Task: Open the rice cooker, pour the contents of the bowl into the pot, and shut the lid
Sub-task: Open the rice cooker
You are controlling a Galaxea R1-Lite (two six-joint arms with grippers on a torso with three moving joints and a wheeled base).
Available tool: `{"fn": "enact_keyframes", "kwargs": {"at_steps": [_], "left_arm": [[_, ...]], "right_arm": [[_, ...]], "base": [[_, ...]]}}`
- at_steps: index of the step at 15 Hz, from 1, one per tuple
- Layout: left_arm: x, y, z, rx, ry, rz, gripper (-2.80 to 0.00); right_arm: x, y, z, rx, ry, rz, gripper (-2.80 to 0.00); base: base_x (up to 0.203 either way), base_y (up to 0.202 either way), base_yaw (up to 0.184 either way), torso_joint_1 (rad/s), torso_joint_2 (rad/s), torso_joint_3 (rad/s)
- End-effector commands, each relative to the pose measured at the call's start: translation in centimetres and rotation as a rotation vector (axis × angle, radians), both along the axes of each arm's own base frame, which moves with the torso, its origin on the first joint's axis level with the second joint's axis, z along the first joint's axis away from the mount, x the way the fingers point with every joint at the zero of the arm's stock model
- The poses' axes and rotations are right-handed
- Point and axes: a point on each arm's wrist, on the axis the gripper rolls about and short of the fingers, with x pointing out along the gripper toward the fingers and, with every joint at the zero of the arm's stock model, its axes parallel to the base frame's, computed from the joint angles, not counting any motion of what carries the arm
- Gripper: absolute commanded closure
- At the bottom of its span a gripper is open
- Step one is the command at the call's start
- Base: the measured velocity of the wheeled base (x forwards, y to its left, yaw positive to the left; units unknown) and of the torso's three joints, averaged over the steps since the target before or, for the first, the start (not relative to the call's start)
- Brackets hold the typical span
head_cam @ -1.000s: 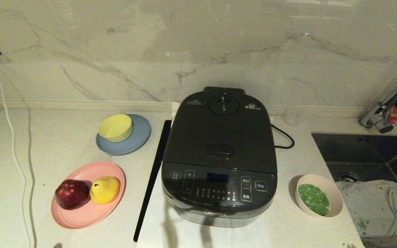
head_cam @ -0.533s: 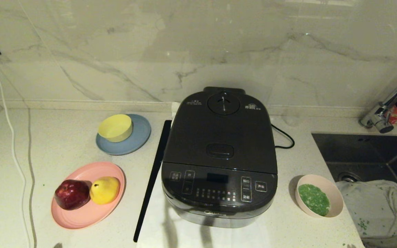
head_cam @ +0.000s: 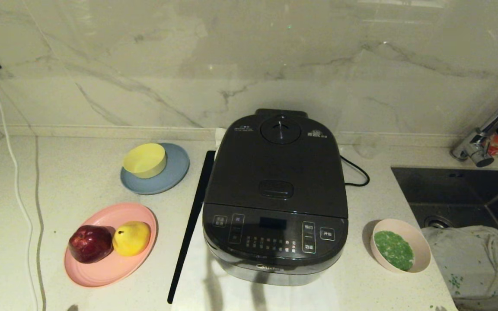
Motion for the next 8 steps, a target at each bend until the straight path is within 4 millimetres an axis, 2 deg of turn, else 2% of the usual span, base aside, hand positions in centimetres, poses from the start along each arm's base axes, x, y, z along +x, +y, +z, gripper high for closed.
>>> {"fn": "enact_keyframes", "kwargs": {"at_steps": [1,4,6,8], "left_arm": [[0.1,0.0,-0.2,0.001,0.006,0.001,0.0],[0.0,0.0,-0.1,0.01,0.006,0.005,0.0],[-0.6,0.0,2.5,0.021,-0.052,0.001,0.0],[-0.8,-0.1,6.7,0.018,-0.057,-0.032,0.0]], "right_arm": [[0.0,0.0,0.0,0.0,0.001,0.001,0.0],[0.0,0.0,0.0,0.0,0.001,0.001,0.0],[0.0,0.0,0.0,0.0,0.001,0.001,0.0],[0.0,0.0,0.0,0.0,0.001,0.0,0.0]], "base": [[0.0,0.0,0.0,0.0,0.0,0.0],[0.0,0.0,0.0,0.0,0.0,0.0],[0.0,0.0,0.0,0.0,0.0,0.0],[0.0,0.0,0.0,0.0,0.0,0.0]]}}
